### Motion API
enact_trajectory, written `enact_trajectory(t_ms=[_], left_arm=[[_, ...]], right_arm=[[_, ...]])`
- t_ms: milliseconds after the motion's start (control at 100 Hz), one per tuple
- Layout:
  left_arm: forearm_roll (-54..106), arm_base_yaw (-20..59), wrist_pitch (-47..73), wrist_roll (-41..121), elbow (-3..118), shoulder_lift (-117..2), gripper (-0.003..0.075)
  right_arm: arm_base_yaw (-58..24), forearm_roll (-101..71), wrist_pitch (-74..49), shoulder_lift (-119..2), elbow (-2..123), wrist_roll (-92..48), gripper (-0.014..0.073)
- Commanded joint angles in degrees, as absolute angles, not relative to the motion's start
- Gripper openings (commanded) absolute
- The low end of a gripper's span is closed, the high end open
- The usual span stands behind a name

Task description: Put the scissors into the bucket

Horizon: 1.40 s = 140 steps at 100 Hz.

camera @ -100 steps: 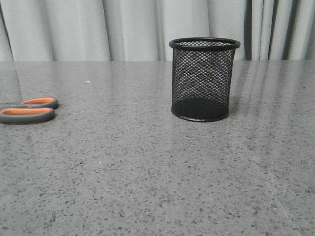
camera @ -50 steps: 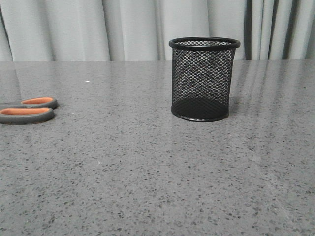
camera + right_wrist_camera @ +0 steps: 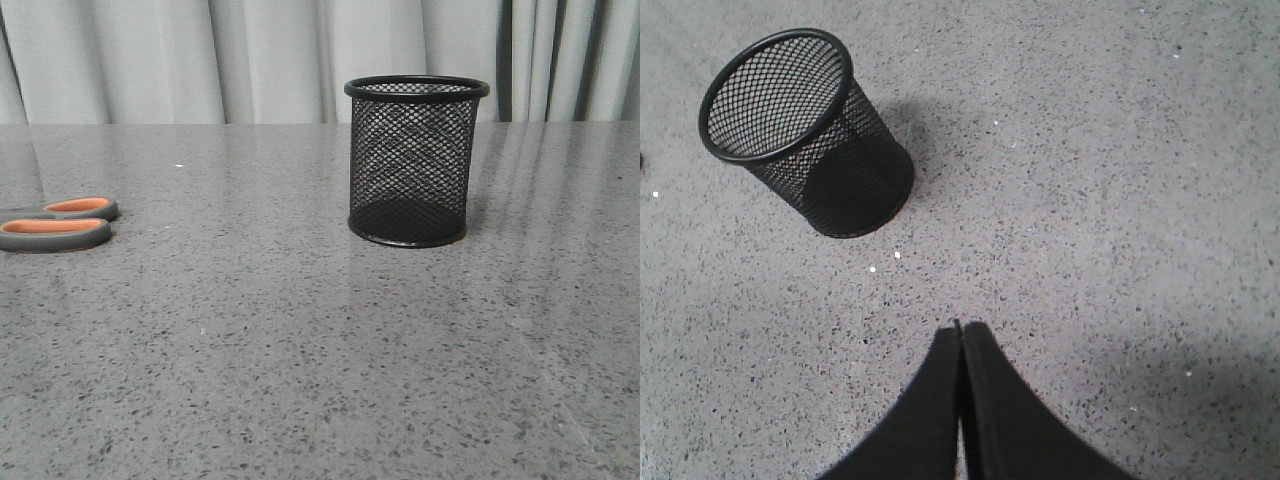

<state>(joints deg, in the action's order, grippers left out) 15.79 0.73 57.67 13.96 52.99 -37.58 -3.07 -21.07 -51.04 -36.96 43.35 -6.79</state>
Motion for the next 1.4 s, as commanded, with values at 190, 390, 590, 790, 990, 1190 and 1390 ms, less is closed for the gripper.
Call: enact_trajectory(t_ms=[190,390,590,790,990,1190,1390], left_arm=[[21.1,2.29,61.33,24.07,57.52,-46.05,0.0045],[21.32,2.29,62.41,26.5,57.52,-50.67,0.0374],[22.16,2.29,61.93,33.5,57.97,-56.35,0.0417],[22.16,2.29,62.03,50.7,62.1,-64.87,0.04],[21.45,3.72,62.7,67.35,68.21,-74.88,0.04],[11.67,8.76,68.76,71.99,75.42,-85.08,0.04],[6.5,11.08,71.87,76.96,79.58,-92.4,0.04]], right_arm=[[-2.74,-21.38,-56.57,-42.97,50.66,-10.18,0.0097],[-2.74,-21.76,-55.99,-43.29,50.78,-10.18,0.0391],[-2.74,-21.76,-55.59,-43.29,50.78,-10.18,0.0418],[-4.44,-21.76,-54.88,-43.29,50.78,-10.27,0.0418],[-6.39,-21.76,-54.33,-43.29,50.66,-10.76,0.0418],[-6.54,-21.76,-53.99,-43.29,50.66,-11.16,0.0418],[-6.54,-21.76,-53.92,-43.29,50.66,-11.16,0.0418]])
